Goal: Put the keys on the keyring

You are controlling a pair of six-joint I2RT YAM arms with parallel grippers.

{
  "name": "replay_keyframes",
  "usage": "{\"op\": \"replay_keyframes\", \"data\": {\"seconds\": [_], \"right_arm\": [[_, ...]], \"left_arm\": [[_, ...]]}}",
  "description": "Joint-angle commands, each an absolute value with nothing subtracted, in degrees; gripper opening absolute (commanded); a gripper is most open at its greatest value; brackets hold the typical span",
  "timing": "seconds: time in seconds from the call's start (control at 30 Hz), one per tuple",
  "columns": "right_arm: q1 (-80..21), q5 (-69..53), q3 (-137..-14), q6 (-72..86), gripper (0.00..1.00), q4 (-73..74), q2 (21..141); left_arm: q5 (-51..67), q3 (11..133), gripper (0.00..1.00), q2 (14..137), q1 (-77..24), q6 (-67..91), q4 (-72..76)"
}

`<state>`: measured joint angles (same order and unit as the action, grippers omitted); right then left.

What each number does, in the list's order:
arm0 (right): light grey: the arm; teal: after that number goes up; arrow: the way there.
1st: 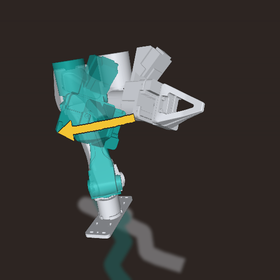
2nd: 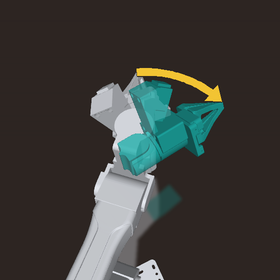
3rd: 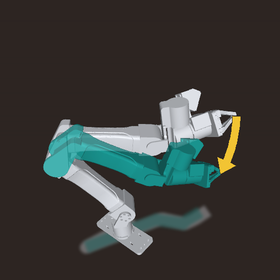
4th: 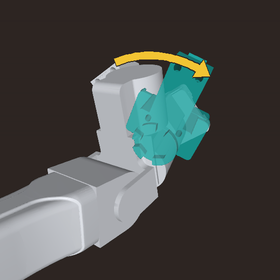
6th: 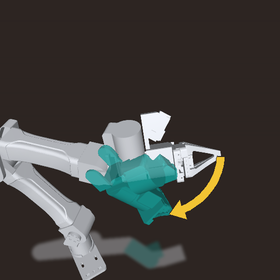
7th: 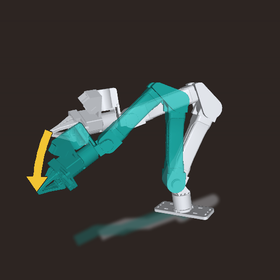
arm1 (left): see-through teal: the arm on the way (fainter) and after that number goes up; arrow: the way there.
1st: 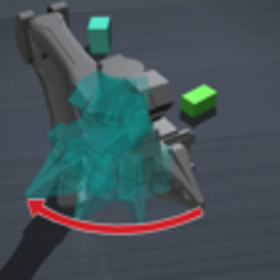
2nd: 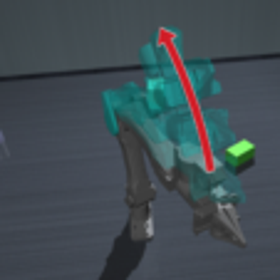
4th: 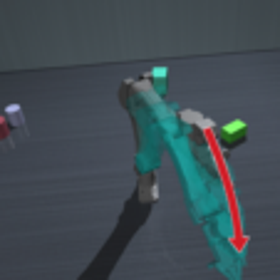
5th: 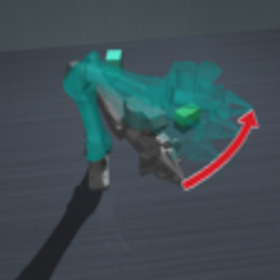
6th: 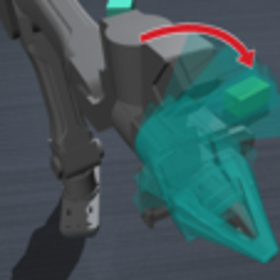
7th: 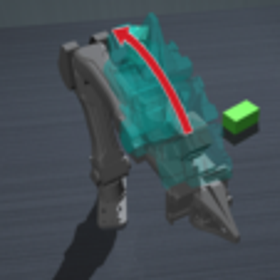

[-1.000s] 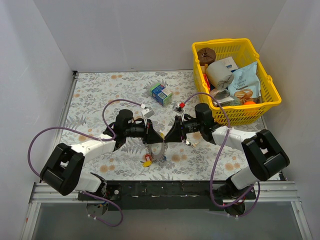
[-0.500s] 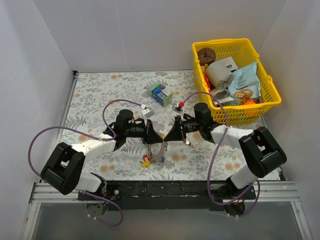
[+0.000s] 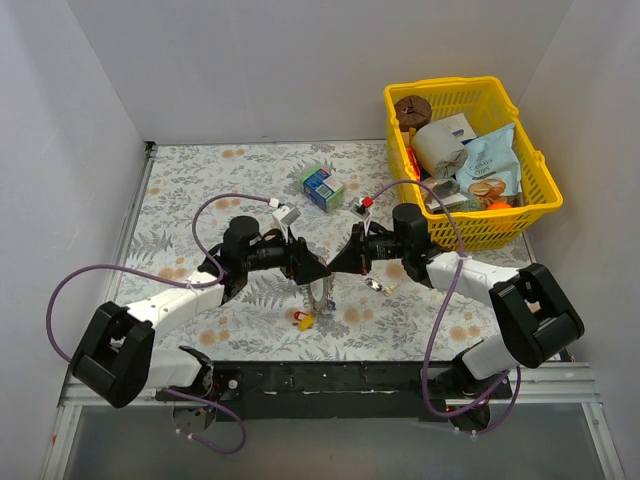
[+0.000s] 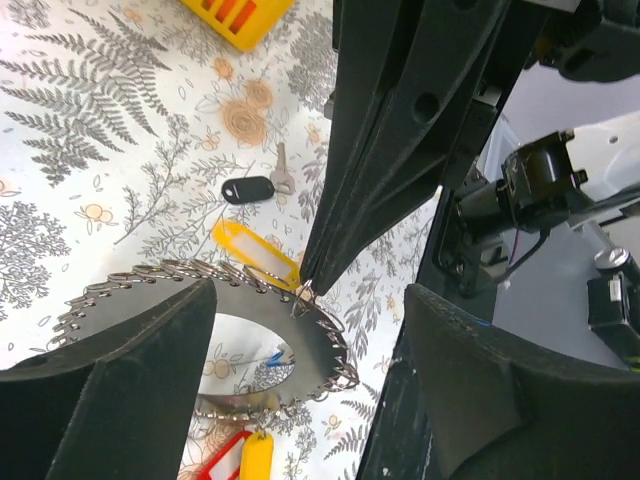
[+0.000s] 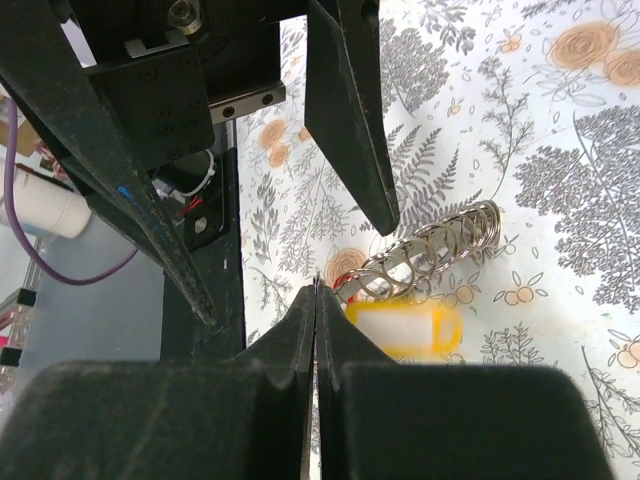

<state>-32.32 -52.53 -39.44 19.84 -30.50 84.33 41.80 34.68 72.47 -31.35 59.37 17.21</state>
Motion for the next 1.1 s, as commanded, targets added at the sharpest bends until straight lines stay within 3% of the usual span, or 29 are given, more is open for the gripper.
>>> {"op": "replay_keyframes", "data": {"seconds": [0.0, 0.57, 0.73, 1.07], "right_arm": [[-32.4, -50.8, -41.0, 22.6, 0.01, -36.6, 83.4], [-32.4, -47.8, -41.4, 26.5, 0.01, -45.3, 76.9], [-32.3, -48.9, -40.9, 28.9, 0.01, -50.3, 75.3], [-31.0, -53.2, -39.2, 34.9, 0.01, -64.5, 74.2]], "left_arm": [[37.7, 35.3, 0.76, 69.7, -31.3, 63.3, 20.5], [41.8, 29.9, 0.70, 61.4, -28.2, 70.7, 35.2], [44.0, 29.3, 0.63, 61.2, -27.0, 72.9, 39.5], [51.7, 28.1, 0.57, 61.3, -22.9, 77.7, 48.4]]}}
